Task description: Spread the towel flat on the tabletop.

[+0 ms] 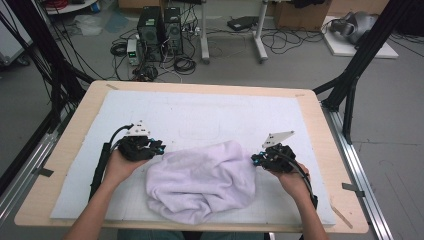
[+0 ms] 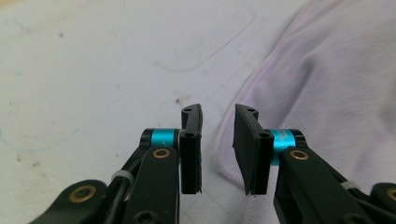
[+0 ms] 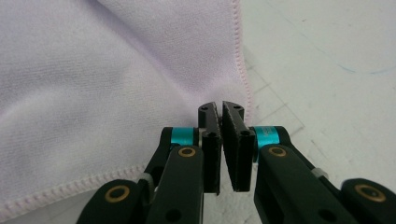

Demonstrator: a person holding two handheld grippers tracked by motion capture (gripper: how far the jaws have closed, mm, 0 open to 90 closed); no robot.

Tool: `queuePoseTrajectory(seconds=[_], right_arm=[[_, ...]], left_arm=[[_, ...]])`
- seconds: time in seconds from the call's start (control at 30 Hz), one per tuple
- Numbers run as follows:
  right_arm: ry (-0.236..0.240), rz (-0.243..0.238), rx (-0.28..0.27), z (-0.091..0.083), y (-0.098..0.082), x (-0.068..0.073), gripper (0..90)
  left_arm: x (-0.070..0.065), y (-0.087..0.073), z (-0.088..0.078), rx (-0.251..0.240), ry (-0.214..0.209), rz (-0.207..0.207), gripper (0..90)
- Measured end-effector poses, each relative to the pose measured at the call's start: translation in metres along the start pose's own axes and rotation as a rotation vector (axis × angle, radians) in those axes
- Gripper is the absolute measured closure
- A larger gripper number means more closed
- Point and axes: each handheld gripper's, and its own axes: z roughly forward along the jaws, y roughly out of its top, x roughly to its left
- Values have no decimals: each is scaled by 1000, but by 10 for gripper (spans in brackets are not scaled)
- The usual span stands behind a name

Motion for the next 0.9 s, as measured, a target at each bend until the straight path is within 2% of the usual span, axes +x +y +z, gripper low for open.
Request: queuePoseTrajectory(seconds=[0.03, 0.1, 0.2, 0.23, 0.3, 0.33, 0.4, 0.43, 0.5, 0.53, 0.6, 0.67, 0.73, 0.8, 0.83, 0.87, 0.9], right_arm=[[-1, 5, -4, 0, -1, -2, 860], [2, 11, -15, -1, -1, -4, 860], [19, 8, -7, 3, -1, -5, 860], [22, 1, -1, 5, 0, -4, 860], [34, -8, 9, 10, 1, -3, 859], [43, -13, 10, 11, 2, -3, 859], [56, -9, 5, 15, 4, -5, 860], [53, -7, 12, 16, 7, -7, 860], [39, -10, 15, 14, 15, -12, 861], [26, -16, 13, 12, 21, -17, 863], [-17, -11, -6, 4, 36, -28, 863], [-71, -9, -25, -6, 54, -42, 866], [-116, 4, -47, -15, 76, -58, 866], [-190, 17, -69, -27, 100, -74, 865], [-202, 32, -105, -33, 111, -80, 857], [-215, 49, -147, -37, 119, -84, 803], [-232, 69, -177, -38, 124, -87, 653]], left_arm=[[1, -1, 5, 27, -6, -4, 681], [1, -3, 15, 82, 23, -3, 628], [3, -6, 25, 123, 20, -7, 622], [3, -6, 26, 119, 18, -5, 640], [2, -5, 26, 118, -6, 16, 793], [1, -4, 27, 117, 8, 24, 854], [2, -2, 27, 110, 31, 25, 871], [4, -1, 26, 100, 54, 27, 874], [12, 2, 22, 83, 92, 5, 876], [17, 6, 21, 72, 126, 5, 877], [32, 18, 14, 21, 180, -19, 878], [46, 38, 6, -22, 250, -25, 879], [63, 65, -3, -59, 323, -34, 878], [77, 90, -16, -129, 394, -65, 872], [81, 101, -21, -140, 429, -70, 846], [83, 108, -23, -149, 452, -83, 743], [85, 111, -25, -154, 441, -101, 624]])
